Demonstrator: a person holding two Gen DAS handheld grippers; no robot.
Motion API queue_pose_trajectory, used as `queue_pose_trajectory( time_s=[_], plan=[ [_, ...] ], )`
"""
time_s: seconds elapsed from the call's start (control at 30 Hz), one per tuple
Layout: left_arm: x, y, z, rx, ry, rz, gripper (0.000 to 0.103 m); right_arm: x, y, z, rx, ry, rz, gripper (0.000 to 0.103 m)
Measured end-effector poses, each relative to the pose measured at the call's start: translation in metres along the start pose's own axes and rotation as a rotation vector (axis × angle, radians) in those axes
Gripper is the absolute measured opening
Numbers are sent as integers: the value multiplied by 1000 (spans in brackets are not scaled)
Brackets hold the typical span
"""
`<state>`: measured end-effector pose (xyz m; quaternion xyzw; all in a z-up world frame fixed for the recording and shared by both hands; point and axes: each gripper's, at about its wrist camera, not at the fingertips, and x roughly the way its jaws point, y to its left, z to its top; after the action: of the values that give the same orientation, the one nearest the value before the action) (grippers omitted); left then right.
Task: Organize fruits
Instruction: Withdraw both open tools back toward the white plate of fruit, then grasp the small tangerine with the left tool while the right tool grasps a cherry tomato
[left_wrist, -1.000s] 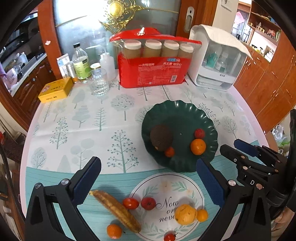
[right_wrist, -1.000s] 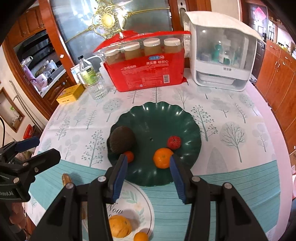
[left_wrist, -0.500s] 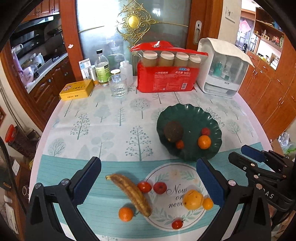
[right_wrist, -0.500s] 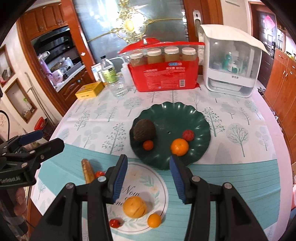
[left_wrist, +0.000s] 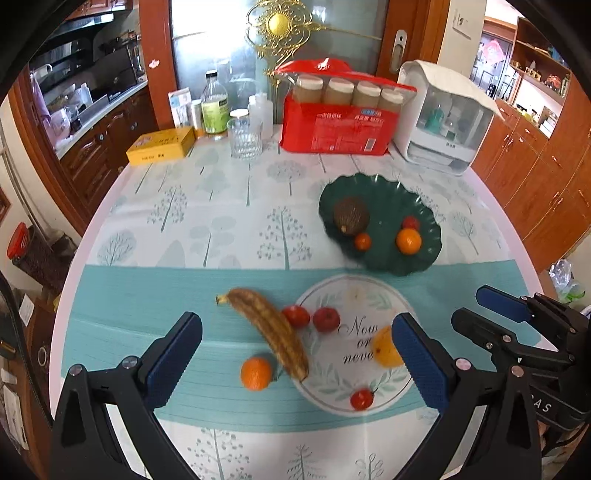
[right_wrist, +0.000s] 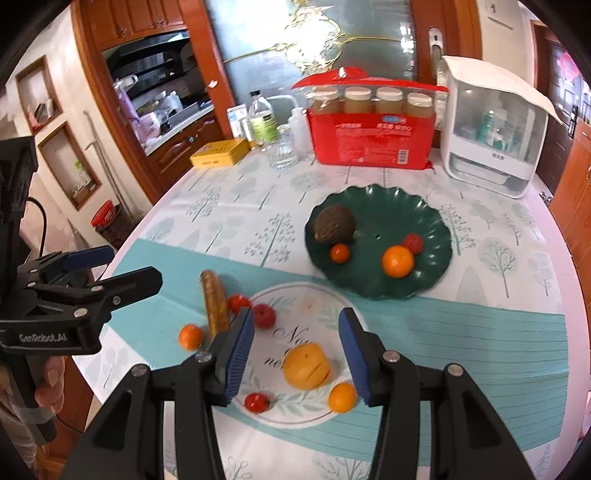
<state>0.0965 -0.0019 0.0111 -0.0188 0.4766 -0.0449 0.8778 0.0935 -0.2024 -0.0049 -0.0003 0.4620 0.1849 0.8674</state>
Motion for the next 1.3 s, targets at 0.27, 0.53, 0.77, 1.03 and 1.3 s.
queue_pose_trajectory(
  time_s=[0.27, 0.53, 0.77, 1.03, 1.3],
  plan=[
    [14, 14, -33, -8, 55, 32, 102, 17, 10, -27, -19, 57, 6, 48],
    [43, 36, -71, -51, 134, 16, 102, 48, 15, -60, -11, 162, 38, 48],
    [73, 57, -93, -100, 188, 18, 98, 76, 21, -83, -32, 233, 59, 48],
    [102, 69, -94, -143, 212, 5, 93, 100, 29, -92, -64, 279, 80, 48],
    [122, 70, -89, -153, 238, -31, 79, 114, 41, -97, -105, 290, 83, 43]
  ],
)
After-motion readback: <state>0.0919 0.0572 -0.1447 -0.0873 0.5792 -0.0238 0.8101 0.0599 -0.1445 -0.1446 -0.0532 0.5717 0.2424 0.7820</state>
